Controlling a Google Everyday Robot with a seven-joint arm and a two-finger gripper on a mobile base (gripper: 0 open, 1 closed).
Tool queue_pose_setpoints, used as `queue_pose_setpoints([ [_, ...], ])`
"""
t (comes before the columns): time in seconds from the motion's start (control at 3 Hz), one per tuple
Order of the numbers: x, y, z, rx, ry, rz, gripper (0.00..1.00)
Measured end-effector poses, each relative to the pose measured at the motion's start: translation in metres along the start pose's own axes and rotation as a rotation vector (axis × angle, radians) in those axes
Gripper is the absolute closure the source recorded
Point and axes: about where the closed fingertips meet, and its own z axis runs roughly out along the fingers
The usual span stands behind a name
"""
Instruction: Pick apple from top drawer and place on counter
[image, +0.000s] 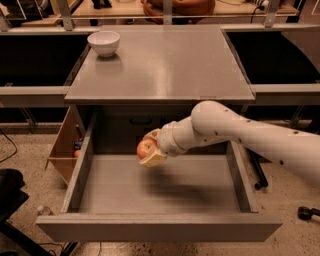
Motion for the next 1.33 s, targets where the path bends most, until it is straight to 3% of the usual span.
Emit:
queue_pose_setpoints([
  [0.33, -0.084, -0.012, -0.071, -0.004, 0.064, -0.032, 1.00],
  [0.67, -0.141, -0.037, -0.115, 0.022, 0.106, -0.025, 1.00],
  [1.0, -0.188, -0.082, -0.154, 0.106, 0.125, 0.005, 1.00],
  [1.33, -0.216, -0.134, -0.191, 0.236, 0.089, 0.071, 1.00],
])
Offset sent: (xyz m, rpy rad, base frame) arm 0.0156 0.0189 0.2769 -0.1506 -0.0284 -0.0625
